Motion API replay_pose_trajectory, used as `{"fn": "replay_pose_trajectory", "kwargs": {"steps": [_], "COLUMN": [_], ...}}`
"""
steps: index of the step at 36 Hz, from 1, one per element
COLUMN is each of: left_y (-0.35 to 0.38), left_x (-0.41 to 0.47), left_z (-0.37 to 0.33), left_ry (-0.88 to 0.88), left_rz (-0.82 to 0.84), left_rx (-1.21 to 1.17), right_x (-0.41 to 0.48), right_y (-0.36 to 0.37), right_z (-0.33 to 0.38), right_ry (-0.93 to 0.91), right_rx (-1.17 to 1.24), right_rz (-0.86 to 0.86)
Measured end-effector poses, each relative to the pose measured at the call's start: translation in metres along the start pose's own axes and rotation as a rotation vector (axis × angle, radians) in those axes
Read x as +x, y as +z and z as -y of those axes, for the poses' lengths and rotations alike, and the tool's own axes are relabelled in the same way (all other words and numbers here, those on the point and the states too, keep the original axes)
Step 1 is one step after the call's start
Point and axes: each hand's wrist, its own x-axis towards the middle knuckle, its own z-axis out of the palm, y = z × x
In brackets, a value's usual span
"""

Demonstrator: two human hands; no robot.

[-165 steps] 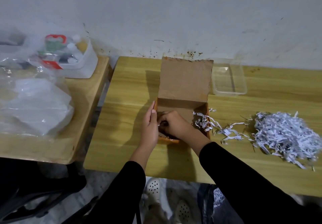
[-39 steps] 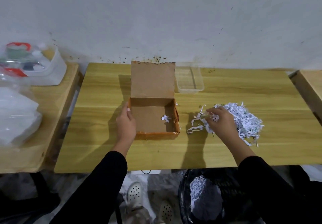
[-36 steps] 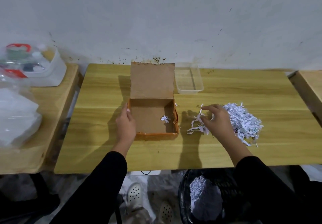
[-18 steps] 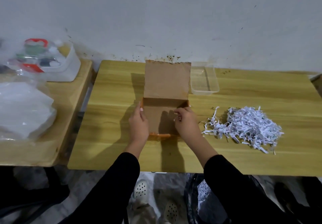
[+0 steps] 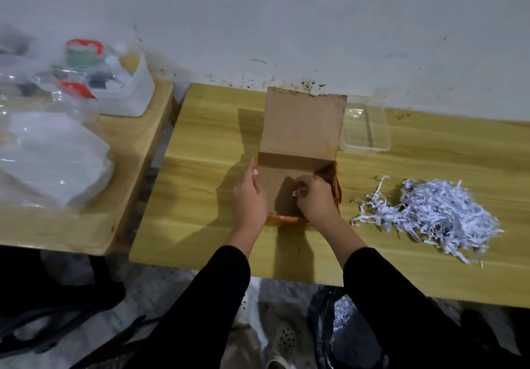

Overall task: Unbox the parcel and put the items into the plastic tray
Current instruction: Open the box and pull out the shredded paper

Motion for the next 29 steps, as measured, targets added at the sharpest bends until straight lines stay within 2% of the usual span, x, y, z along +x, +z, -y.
{"fn": "replay_pose_trajectory", "kwargs": {"steps": [3,7,10,13,16,23,29], "left_y": [-0.001,-0.002,-0.002,-0.001,0.000,-0.005,-0.010], "left_x": [0.000,0.000,0.001,0.001,0.001,0.001,0.001], "left_z": [0.001,0.001,0.001,0.003,0.003,0.002,0.000], "left_ry": [0.001,0.012,0.017,0.021,0.016,-0.002,-0.031], "left_rz": [-0.001,0.005,0.001,0.005,0.000,0.027,0.084], "left_rx": [-0.015,-0.020,-0.027,-0.043,-0.059,-0.100,-0.203], "right_x": [0.000,-0.003,-0.002,-0.002,-0.002,0.006,0.010], "right_y": [-0.001,-0.008,-0.012,-0.015,-0.013,0.007,0.016], "right_z": [0.009,0.013,0.002,-0.008,-0.004,0.018,0.027], "right_ry": [-0.071,-0.138,-0.132,-0.073,-0.043,-0.118,-0.178], "right_rx": [0.060,0.116,0.043,-0.071,-0.072,-0.117,-0.116], "right_rz": [0.087,0.034,0.001,0.076,0.153,0.229,0.211]}}
